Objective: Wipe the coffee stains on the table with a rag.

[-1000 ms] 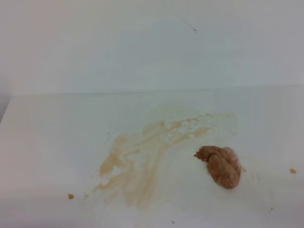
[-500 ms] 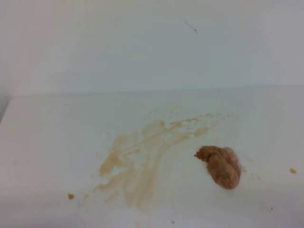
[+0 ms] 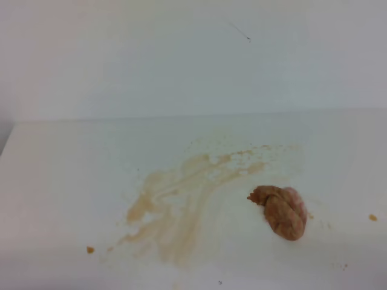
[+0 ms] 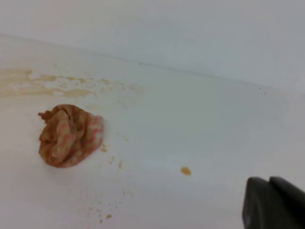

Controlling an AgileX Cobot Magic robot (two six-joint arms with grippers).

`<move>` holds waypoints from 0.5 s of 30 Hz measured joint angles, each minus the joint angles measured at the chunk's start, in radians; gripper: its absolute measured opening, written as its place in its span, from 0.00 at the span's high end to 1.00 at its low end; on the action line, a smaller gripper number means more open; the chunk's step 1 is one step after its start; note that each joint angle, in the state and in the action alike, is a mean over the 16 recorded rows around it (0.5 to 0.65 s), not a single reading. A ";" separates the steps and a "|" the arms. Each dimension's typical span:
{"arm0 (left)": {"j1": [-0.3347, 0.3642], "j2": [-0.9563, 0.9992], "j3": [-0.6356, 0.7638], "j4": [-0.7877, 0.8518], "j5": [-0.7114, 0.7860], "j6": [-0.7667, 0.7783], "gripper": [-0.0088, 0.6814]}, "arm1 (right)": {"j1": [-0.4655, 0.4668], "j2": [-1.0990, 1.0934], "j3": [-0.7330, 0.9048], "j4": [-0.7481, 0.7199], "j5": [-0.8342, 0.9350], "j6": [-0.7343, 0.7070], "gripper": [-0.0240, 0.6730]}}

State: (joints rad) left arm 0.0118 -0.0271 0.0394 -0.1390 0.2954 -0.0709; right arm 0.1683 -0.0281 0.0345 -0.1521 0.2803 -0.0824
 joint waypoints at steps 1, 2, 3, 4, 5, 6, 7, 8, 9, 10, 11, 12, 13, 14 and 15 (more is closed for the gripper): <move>0.000 0.000 0.000 0.000 0.000 0.000 0.99 | 0.000 0.000 0.000 0.000 0.000 0.000 0.97; 0.000 0.000 0.000 0.000 0.000 0.000 0.99 | 0.000 0.000 0.000 0.000 0.000 0.000 0.97; 0.000 0.000 0.000 0.000 0.000 0.000 0.99 | 0.000 0.000 0.000 0.000 0.000 0.000 0.97; 0.000 0.000 0.000 0.000 0.000 0.000 0.99 | 0.000 0.000 0.000 0.000 0.000 0.000 0.97; 0.000 0.000 0.000 0.000 0.000 0.000 0.99 | 0.000 0.000 0.000 0.000 0.000 0.000 0.97; 0.000 0.000 0.000 0.000 0.000 0.000 0.99 | 0.000 0.000 0.000 0.000 0.000 0.000 0.97; 0.000 0.000 0.000 0.000 0.000 0.000 0.99 | 0.000 0.000 0.000 0.000 0.000 0.000 0.97; 0.000 0.000 0.000 0.000 0.000 0.000 0.99 | 0.000 0.000 0.000 0.000 0.000 0.000 0.97; 0.000 0.000 0.000 0.000 0.000 0.000 0.99 | 0.000 0.000 0.000 0.000 0.000 0.000 0.97; 0.000 0.000 0.000 0.000 0.000 0.000 0.99 | 0.000 0.000 0.000 0.000 0.000 0.000 0.97; 0.000 0.000 0.000 0.000 0.000 0.000 0.99 | 0.000 0.000 0.000 0.000 0.000 0.000 0.97; 0.000 0.000 0.000 0.000 0.000 0.000 0.99 | 0.000 0.000 0.000 0.000 0.000 0.000 0.97; 0.000 0.000 0.000 0.000 0.000 0.000 0.99 | 0.000 0.000 0.000 0.000 0.000 0.000 0.97; 0.000 0.000 0.000 0.000 0.000 0.000 0.99 | 0.000 0.000 0.000 0.000 0.000 0.000 0.97; 0.000 0.000 0.000 0.000 0.000 0.000 0.99 | 0.000 0.000 0.000 0.000 0.000 0.000 0.97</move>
State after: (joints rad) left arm 0.0118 -0.0271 0.0394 -0.1390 0.2954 -0.0709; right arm 0.1683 -0.0281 0.0345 -0.1521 0.2803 -0.0824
